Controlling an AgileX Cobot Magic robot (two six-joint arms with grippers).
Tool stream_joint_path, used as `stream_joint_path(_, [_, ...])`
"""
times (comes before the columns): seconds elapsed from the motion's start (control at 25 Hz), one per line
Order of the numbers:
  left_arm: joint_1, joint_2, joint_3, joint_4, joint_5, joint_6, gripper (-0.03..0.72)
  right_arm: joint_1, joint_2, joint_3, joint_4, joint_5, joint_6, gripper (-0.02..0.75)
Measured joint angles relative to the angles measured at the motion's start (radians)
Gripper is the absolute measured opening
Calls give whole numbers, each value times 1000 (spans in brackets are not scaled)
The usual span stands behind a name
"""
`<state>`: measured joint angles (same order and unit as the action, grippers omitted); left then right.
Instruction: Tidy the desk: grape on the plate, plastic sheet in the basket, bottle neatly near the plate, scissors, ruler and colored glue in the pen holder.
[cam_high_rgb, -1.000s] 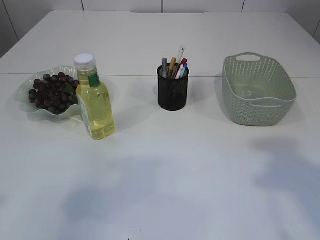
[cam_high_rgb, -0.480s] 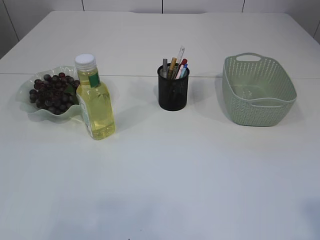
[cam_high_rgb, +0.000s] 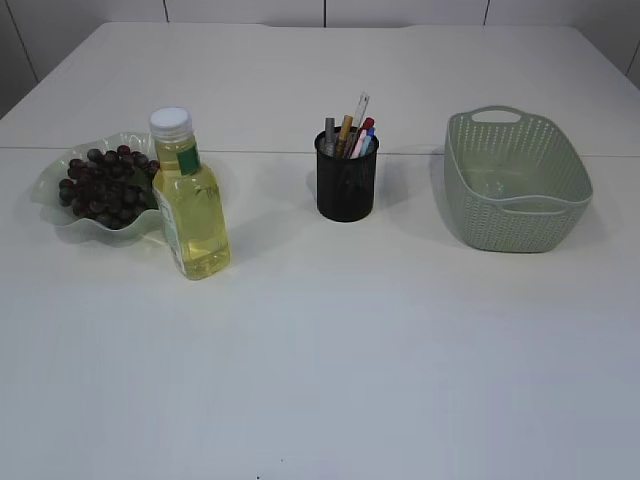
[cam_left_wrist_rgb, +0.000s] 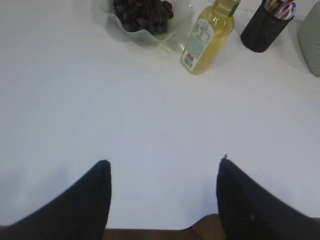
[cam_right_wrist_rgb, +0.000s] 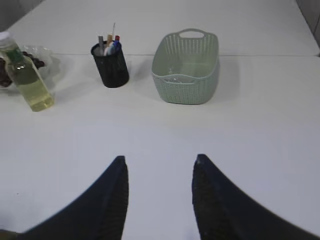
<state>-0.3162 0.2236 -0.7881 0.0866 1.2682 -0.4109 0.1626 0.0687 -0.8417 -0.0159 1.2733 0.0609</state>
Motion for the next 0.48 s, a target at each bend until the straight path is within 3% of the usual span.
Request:
stream_joint_path(0.28, [0,-154,0,-2,5,19,484,0,-91,72,114,6,0,347])
stream_joint_path(0.48, [0,-207,2,11,9,65,484,0,-91,134,136,6,0,347])
